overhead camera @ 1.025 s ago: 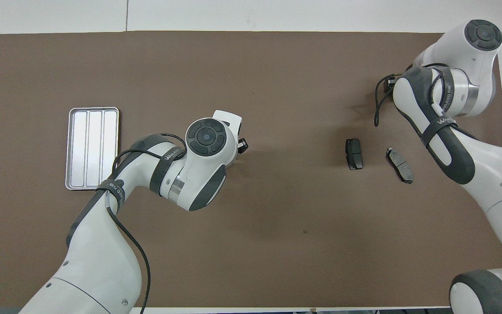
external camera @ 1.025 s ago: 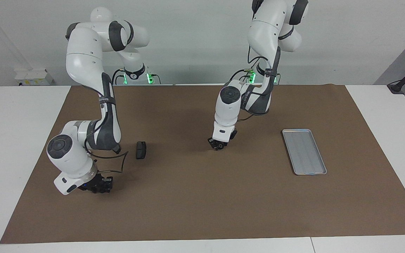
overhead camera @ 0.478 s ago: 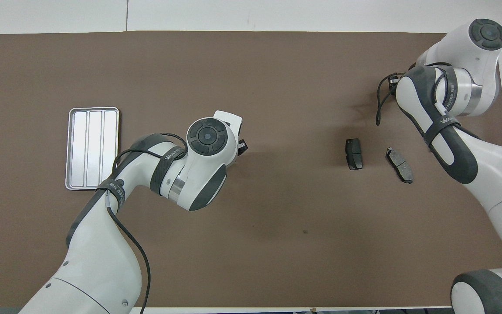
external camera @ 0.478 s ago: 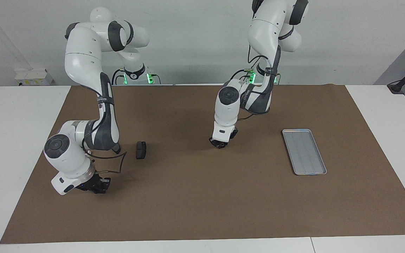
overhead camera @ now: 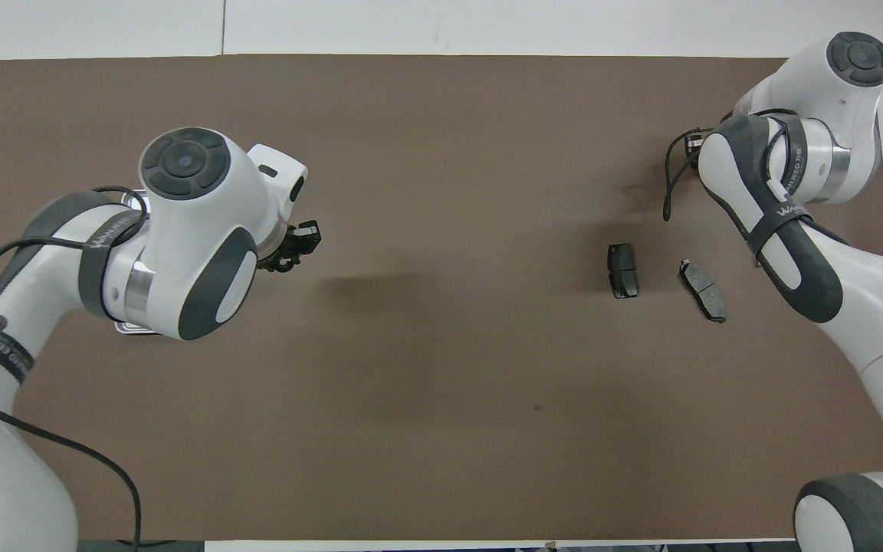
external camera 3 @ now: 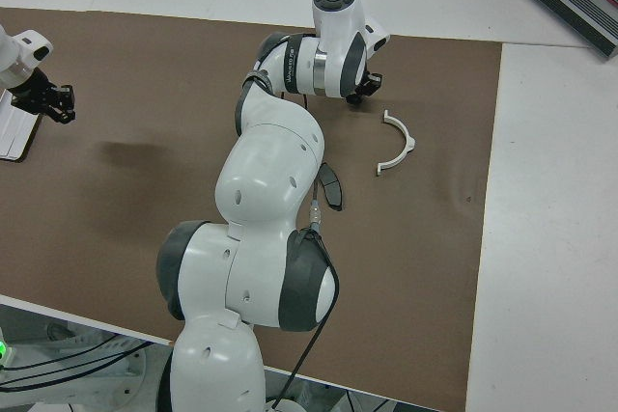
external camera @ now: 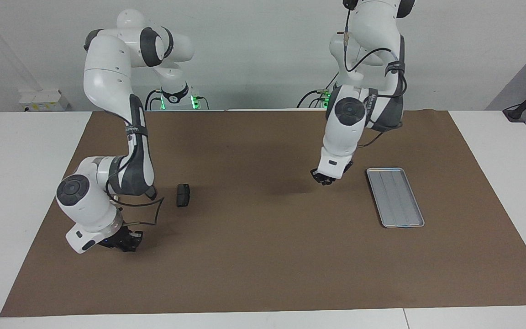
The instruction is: Pick bearing gear from pile to tray
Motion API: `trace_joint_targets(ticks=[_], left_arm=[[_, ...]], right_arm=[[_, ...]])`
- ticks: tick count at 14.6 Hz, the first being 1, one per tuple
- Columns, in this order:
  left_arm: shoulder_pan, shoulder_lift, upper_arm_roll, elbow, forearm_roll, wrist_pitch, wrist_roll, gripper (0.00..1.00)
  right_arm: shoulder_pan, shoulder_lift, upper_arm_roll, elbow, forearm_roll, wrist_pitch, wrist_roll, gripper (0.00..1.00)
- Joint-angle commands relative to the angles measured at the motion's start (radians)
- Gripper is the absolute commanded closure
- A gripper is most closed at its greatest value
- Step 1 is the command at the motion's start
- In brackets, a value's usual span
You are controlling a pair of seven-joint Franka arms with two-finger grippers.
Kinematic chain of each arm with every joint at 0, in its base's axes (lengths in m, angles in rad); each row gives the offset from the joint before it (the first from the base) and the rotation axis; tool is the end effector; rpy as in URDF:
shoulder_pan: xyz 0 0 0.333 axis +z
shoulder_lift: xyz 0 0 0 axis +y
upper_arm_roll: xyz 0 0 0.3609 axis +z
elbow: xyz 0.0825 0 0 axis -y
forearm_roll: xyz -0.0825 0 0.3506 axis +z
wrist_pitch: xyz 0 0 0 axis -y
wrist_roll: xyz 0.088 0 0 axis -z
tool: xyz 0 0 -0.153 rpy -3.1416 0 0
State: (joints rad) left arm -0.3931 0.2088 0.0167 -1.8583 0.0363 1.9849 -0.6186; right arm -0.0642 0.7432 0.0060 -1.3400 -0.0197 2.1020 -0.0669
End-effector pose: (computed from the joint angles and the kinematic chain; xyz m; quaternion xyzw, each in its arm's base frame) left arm 0.5390 -0.2095 0.4149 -0.9926 -0.1126 0.0275 0.0355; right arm 0.7404 -0.0459 0.2916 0.9999 0.0084 0.0090 0.0071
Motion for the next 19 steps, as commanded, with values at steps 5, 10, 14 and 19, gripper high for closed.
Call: trace_joint_targets(ticks=[5, 10, 14, 19], left_arm=[[0.292, -0.068, -0.011, -0.154, 0.005, 0.108, 0.518, 0.8], [0.342, -0.078, -0.009, -0.259, 0.005, 0.249, 0.589, 0.8], [0.393, -0.103, -0.011, -0.35, 0.005, 0.302, 0.594, 0.78], [0.421, -0.109, -0.012, -0.381, -0.022, 0.318, 0.6, 0.78]], right_arm=[[0.088, -0.146, 0.008, 0.101, -0.022, -0.389, 0.122, 1.0], [0.223, -0.31, 0.023, 0.102, 0.007, -0.585, 0.425, 1.0], [0.395, -0.326, 0.023, 0.101, 0.095, -0.579, 0.836, 1.0], [0.588, -0.286, 0.023, 0.101, 0.119, -0.47, 1.22, 1.0]])
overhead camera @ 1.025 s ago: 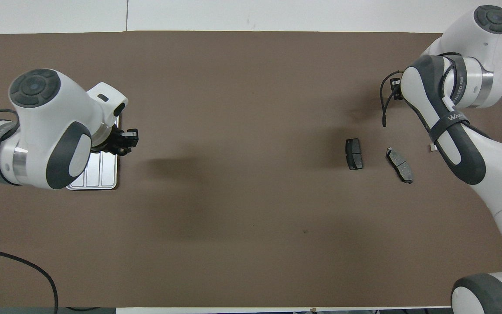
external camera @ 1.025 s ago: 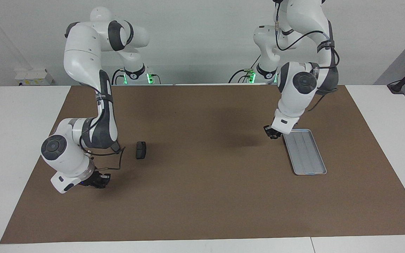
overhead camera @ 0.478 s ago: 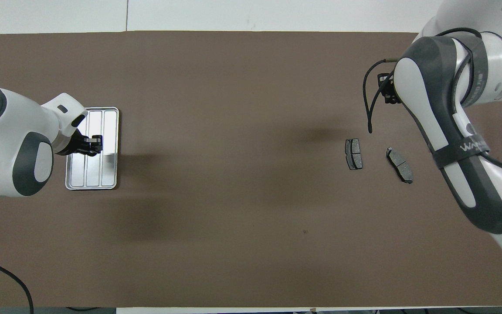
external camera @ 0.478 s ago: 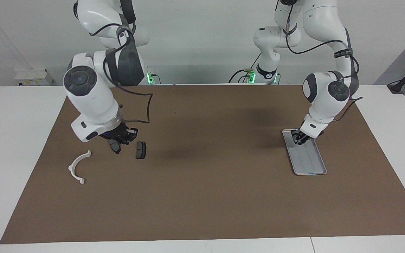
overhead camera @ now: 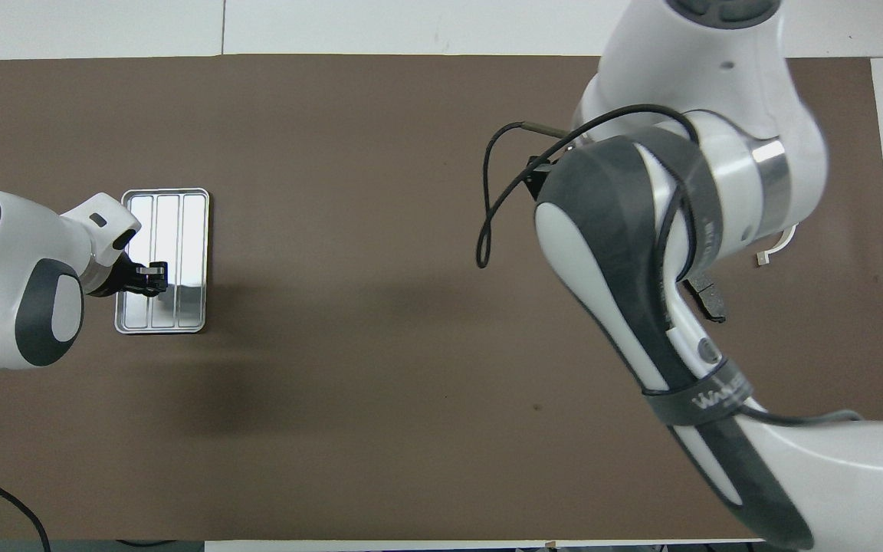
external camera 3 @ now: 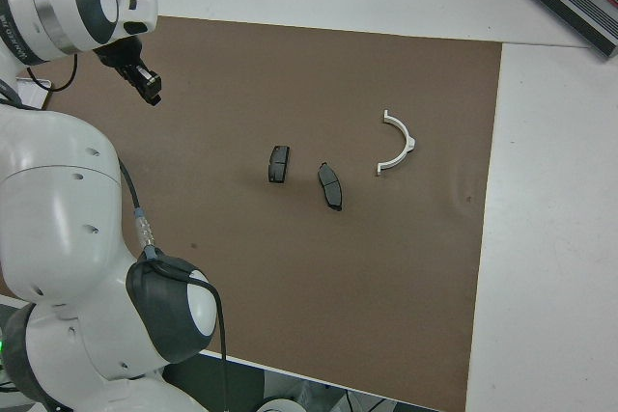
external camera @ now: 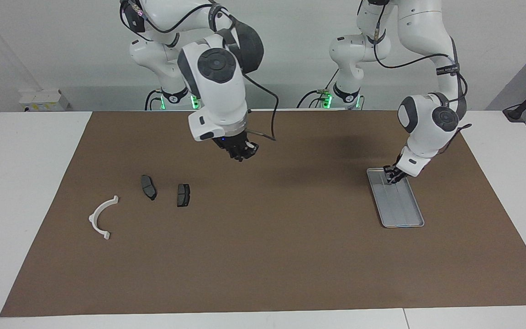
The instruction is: Pick bearing gear from pile to tray
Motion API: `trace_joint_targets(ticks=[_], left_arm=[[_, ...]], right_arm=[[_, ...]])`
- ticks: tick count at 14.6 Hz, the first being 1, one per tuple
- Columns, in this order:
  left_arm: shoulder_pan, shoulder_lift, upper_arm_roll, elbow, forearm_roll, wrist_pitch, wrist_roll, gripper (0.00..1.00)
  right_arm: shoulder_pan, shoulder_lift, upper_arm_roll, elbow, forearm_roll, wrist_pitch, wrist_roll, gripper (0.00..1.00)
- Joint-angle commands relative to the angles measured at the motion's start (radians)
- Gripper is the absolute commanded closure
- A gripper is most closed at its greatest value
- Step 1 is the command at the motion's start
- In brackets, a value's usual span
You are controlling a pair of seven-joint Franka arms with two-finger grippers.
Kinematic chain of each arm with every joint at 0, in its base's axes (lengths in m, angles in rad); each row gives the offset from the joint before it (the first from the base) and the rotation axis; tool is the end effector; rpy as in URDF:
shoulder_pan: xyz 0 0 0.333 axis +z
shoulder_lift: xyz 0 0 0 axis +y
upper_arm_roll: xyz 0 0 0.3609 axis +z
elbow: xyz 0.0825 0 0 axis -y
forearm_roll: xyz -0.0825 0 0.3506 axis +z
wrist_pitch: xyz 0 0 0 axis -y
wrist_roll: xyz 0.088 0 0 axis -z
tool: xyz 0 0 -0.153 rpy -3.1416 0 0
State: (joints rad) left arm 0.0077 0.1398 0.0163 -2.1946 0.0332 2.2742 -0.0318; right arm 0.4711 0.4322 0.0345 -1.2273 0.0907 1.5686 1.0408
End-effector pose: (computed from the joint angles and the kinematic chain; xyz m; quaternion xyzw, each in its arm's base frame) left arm 0.5208 0.0144 0.3380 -0.9993 -0.0167 0.0300 0.0136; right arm 0.5699 0.3259 0.5179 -0.9612 0.2669 0.0691 0.0060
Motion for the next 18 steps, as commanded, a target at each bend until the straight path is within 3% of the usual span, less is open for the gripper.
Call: trace_joint_targets(ticks=[1, 8, 16, 17, 18], left_arm=[[0.02, -0.04, -0.012, -0.045, -0.054, 0.03, 0.012, 0.78], [0.009, -0.048, -0.01, -0.096, -0.09, 0.117, 0.016, 0.77], [0.006, -0.048, -0.01, -0.113, -0.09, 0.139, 0.007, 0.72], [0.006, -0.048, -0.01, -0.117, -0.09, 0.14, 0.007, 0.67], [0.006, -0.048, -0.01, -0.117, -0.09, 0.14, 0.007, 0.43]], right_arm=[[0.075, 0.048, -0.005, -0.012, 0.006, 0.094, 0.154, 1.0], [0.193, 0.25, -0.007, -0.018, -0.086, 0.329, 0.357, 1.0], [0.196, 0.293, -0.008, -0.119, -0.091, 0.559, 0.363, 1.0], [0.198, 0.298, -0.008, -0.13, -0.092, 0.579, 0.363, 1.0], [0.201, 0.303, -0.008, -0.148, -0.1, 0.608, 0.364, 1.0]])
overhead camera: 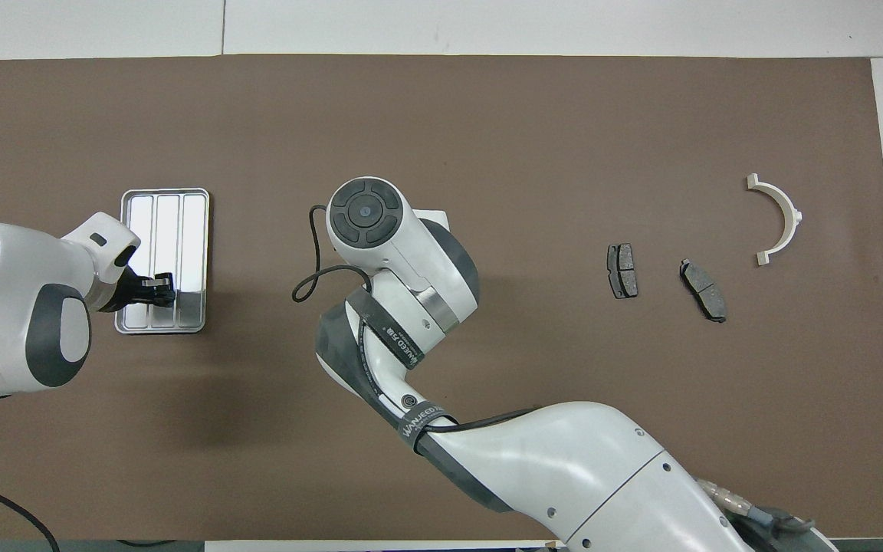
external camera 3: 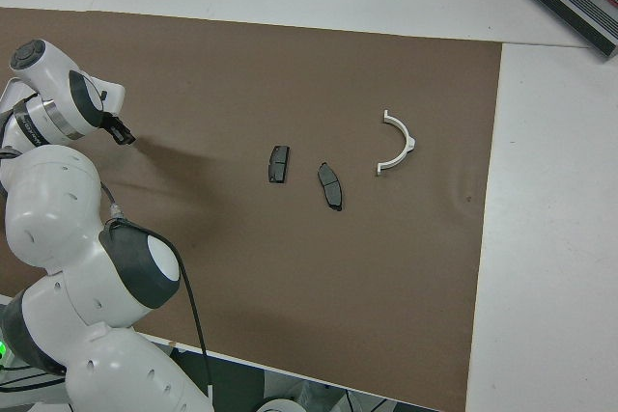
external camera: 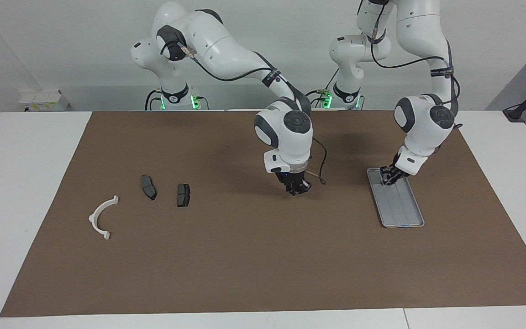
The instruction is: Pick bearing gear from pile to tray
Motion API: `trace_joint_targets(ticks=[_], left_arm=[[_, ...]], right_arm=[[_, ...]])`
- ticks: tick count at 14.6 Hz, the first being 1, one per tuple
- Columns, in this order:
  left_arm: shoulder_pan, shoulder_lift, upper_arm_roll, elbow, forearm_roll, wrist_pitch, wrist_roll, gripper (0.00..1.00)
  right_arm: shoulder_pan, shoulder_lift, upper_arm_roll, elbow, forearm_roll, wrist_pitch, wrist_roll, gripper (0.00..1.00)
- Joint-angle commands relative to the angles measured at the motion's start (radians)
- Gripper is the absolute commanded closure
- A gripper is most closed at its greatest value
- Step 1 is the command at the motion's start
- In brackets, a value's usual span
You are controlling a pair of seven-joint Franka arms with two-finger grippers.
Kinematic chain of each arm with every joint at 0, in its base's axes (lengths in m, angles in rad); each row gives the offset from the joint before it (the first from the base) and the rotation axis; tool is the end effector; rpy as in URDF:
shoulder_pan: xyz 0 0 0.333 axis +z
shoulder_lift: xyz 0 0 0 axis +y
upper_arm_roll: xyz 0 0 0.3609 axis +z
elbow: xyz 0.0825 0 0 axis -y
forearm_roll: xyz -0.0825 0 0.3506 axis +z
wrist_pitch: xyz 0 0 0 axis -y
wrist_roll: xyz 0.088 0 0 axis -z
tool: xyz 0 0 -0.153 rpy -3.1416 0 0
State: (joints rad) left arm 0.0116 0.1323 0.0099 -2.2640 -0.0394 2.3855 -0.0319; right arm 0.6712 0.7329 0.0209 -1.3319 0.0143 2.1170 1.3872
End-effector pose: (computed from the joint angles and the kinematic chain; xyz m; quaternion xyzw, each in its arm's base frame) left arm 0.5141 0.0094 0.3242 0.9991 0.0411 -0.0055 0.0128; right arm 0.5762 0.4745 0.3043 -0.9376 0.3465 -0.0019 0.0292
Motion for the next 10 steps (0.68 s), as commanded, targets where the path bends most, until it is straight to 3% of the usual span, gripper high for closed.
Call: trace_joint_targets(ticks=[1, 2, 4, 5, 6, 7, 10], left_arm=[[0.004, -0.04, -0.005, -0.046, -0.017, 0.029, 0.009, 0.12], [0.004, -0.039, -0.005, -0.039, -0.017, 0.021, 0.007, 0.0], [0.002, -0.037, -0.007, -0.023, -0.017, 0.014, 0.006, 0.0], [0.002, -0.037, -0.008, -0.005, -0.017, 0.002, 0.006, 0.0], [-0.004, -0.037, -0.011, 0.018, -0.017, -0.024, 0.004, 0.0], [-0.015, -0.031, -0.008, 0.047, -0.017, -0.054, 0.003, 0.0], [-0.028, -0.028, -0.011, 0.096, -0.017, -0.095, 0.001, 0.0]], right_arm=[[0.005, 0.011, 0.005, -0.047, -0.03, 0.073, 0.023, 1.0], [0.011, 0.016, 0.005, -0.046, -0.03, 0.074, 0.023, 1.0], [0.011, 0.017, 0.005, -0.046, -0.03, 0.067, 0.024, 1.0], [0.011, 0.017, 0.004, -0.041, -0.03, 0.057, 0.024, 0.79], [0.013, 0.017, 0.002, -0.038, -0.033, 0.045, 0.024, 0.12], [0.013, 0.019, 0.001, -0.029, -0.043, 0.002, 0.023, 0.0], [-0.004, 0.026, -0.001, 0.071, -0.066, -0.154, 0.015, 0.0]])
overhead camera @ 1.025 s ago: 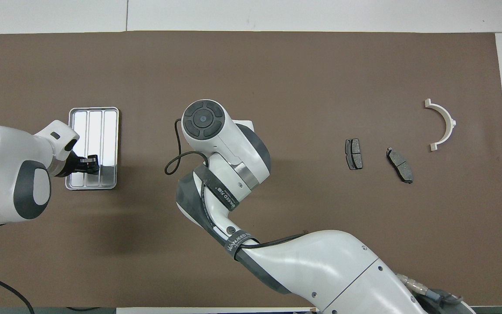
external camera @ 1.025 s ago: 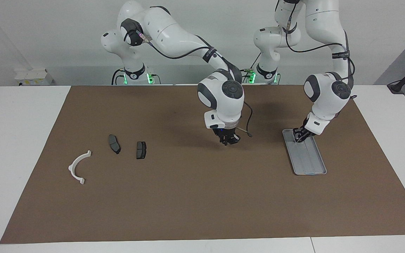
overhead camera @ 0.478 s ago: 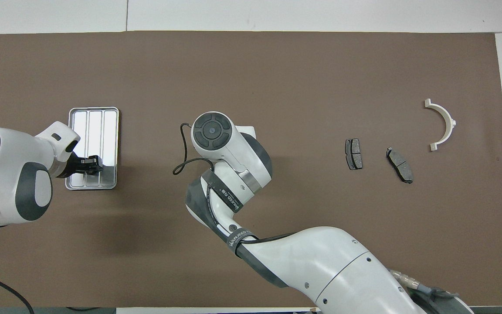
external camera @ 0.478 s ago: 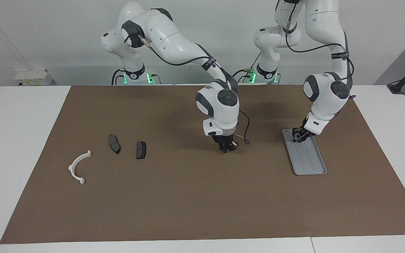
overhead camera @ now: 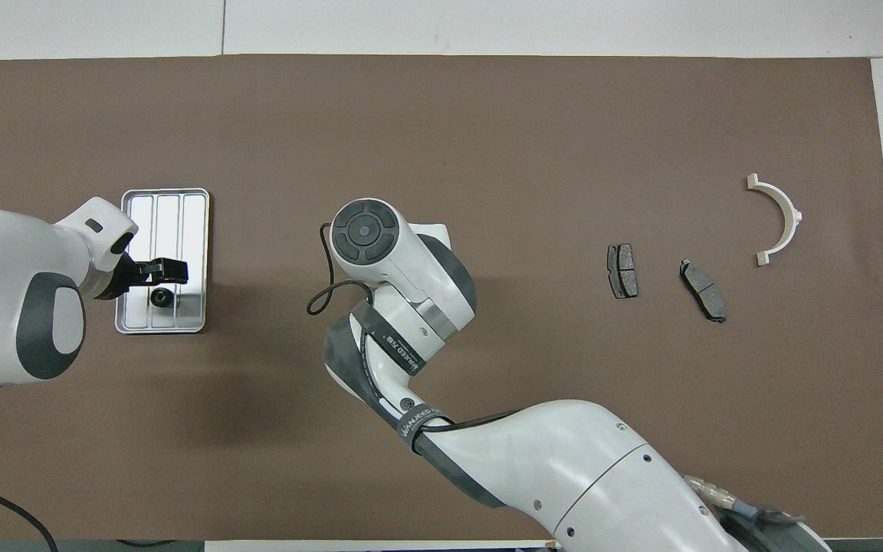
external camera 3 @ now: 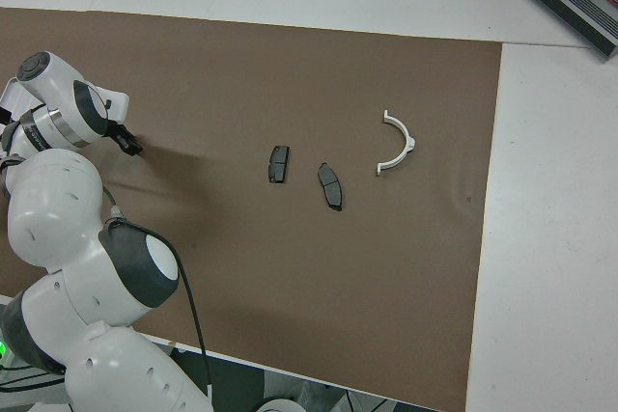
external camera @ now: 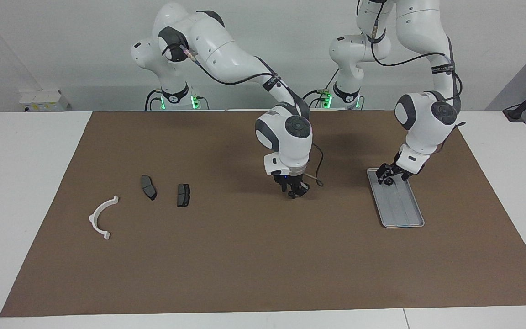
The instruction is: Pick bearing gear from pile to tray
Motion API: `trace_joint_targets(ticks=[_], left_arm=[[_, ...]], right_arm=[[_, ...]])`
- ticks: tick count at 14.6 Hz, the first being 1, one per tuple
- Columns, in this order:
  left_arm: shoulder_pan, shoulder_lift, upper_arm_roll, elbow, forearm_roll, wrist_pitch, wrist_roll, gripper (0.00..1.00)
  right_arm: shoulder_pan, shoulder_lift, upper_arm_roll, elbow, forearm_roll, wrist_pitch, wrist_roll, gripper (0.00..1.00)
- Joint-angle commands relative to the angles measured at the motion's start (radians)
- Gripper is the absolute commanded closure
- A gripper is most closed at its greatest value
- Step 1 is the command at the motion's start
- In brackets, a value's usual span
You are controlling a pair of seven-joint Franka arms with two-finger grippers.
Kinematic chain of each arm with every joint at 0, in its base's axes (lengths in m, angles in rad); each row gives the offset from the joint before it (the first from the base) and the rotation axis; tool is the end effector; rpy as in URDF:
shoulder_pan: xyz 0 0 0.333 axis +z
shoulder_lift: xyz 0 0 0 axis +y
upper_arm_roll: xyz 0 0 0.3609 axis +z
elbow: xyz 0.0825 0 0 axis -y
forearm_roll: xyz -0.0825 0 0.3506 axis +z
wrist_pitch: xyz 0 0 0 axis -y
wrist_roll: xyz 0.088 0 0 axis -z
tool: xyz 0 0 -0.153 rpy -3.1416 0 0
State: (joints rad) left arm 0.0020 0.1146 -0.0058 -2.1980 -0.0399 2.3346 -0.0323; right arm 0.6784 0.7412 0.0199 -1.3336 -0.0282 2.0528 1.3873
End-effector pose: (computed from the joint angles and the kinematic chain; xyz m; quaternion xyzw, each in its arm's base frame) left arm 0.5288 -0.0040 0.3551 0.9994 0.0279 0.0107 0.0151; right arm 0.5676 0.4686 0.2916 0.9426 -0.3338 -0.0006 0.0123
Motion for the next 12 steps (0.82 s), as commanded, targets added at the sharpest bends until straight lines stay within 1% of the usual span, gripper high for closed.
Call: trace_joint_targets(ticks=[1, 2, 4, 6, 8, 9, 11, 12], left_arm=[[-0.034, -0.013, 0.004, 0.035, -0.017, -0.047, 0.0, 0.0], [-0.046, -0.013, 0.004, 0.049, -0.017, -0.057, -0.004, 0.0], [-0.089, -0.009, 0.004, 0.095, -0.017, -0.118, -0.088, 0.0], [-0.132, -0.001, 0.004, 0.135, -0.017, -0.158, -0.188, 0.0], [-0.218, 0.002, 0.009, 0.139, -0.009, -0.156, -0.315, 0.01], [-0.259, 0.002, 0.009, 0.139, -0.006, -0.156, -0.377, 0.08], [-0.357, 0.01, 0.01, 0.152, -0.005, -0.147, -0.505, 0.12], [-0.406, 0.031, 0.01, 0.176, -0.005, -0.149, -0.581, 0.12]], right_arm=[[-0.023, 0.017, 0.002, 0.126, -0.022, -0.152, 0.006, 0.0], [-0.042, 0.017, 0.005, 0.181, -0.018, -0.214, -0.016, 0.0], [-0.08, -0.002, 0.008, 0.238, -0.01, -0.314, -0.107, 0.0], [-0.131, -0.069, 0.008, 0.238, -0.004, -0.355, -0.199, 0.0], [-0.181, -0.132, 0.006, 0.235, 0.007, -0.371, -0.324, 0.0], [-0.212, -0.158, 0.006, 0.234, 0.008, -0.396, -0.4, 0.0], [-0.276, -0.212, 0.006, 0.232, 0.011, -0.443, -0.598, 0.0], [-0.304, -0.23, 0.006, 0.231, 0.01, -0.466, -0.691, 0.0]])
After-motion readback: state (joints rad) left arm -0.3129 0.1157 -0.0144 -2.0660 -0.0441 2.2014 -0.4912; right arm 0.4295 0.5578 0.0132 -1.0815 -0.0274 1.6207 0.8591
